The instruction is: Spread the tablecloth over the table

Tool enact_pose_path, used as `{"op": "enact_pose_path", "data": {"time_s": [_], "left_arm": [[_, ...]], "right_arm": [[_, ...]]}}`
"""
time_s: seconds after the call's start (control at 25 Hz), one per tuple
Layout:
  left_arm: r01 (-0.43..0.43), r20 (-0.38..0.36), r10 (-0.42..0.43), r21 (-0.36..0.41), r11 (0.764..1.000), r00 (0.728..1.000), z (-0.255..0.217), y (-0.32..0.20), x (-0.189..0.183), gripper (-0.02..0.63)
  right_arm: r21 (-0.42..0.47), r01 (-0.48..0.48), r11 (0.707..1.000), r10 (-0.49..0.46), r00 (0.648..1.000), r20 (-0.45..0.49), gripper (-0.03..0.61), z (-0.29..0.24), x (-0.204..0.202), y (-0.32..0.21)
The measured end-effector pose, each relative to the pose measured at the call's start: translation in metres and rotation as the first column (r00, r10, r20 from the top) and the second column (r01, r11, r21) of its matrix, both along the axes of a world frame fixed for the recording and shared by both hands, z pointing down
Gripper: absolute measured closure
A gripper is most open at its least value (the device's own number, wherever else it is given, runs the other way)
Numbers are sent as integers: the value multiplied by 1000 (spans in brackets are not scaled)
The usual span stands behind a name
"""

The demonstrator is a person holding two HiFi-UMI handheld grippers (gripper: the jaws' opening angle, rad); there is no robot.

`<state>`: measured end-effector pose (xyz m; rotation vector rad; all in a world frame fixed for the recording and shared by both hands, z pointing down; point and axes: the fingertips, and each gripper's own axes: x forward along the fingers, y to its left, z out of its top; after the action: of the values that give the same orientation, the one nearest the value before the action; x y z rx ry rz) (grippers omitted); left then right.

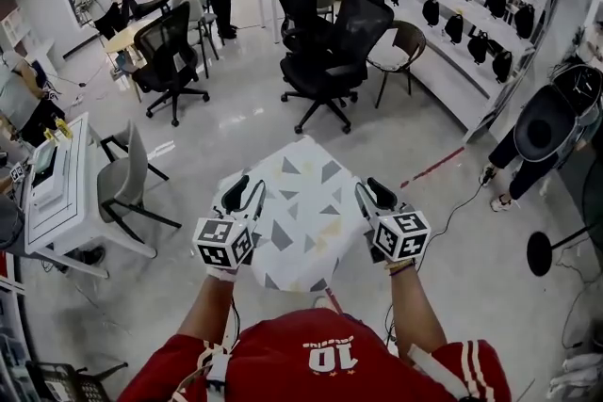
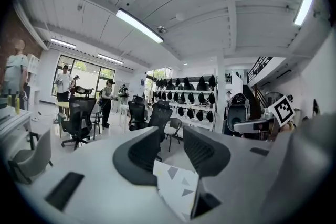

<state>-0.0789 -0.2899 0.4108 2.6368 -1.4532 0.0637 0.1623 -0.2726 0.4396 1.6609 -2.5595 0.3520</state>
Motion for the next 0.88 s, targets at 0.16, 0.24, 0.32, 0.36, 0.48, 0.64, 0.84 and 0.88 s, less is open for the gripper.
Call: {"op": "enact_pose_path", "data": {"time_s": [0.16,0.24,0.32,0.36,0.48,0.64,0.84,0.88], "left_arm": [[2,-11,-2,55,998,1000,-27,5,1,474],[12,4,-12,71,997,1000,-36,8,0,483],[30,47,-34,83,996,998,-39,10,-1,498],[38,71,-45,90,995,996,-39,11,-2,507],[45,82,-52,90,995,995,-39,16,-3,528],[43,43,-47,85,995,998,-44,18,-4,556],[47,51,-52,95,994,997,-50,21,-7,597],[43,43,-48,102,994,998,-52,21,-7,597]], "right_arm": [[76,14,997,-21,996,91,465,-37,-5,7],[92,34,995,-43,994,101,477,-53,-10,10],[92,65,994,-72,995,74,491,-61,-19,12],[94,74,993,-80,995,59,494,-64,-22,12],[100,60,993,-65,997,42,509,-68,-21,11],[81,23,996,-25,999,27,522,-65,-15,8],[92,-2,996,1,1000,8,545,-66,-12,9],[103,-10,995,9,1000,6,549,-68,-11,10]]}}
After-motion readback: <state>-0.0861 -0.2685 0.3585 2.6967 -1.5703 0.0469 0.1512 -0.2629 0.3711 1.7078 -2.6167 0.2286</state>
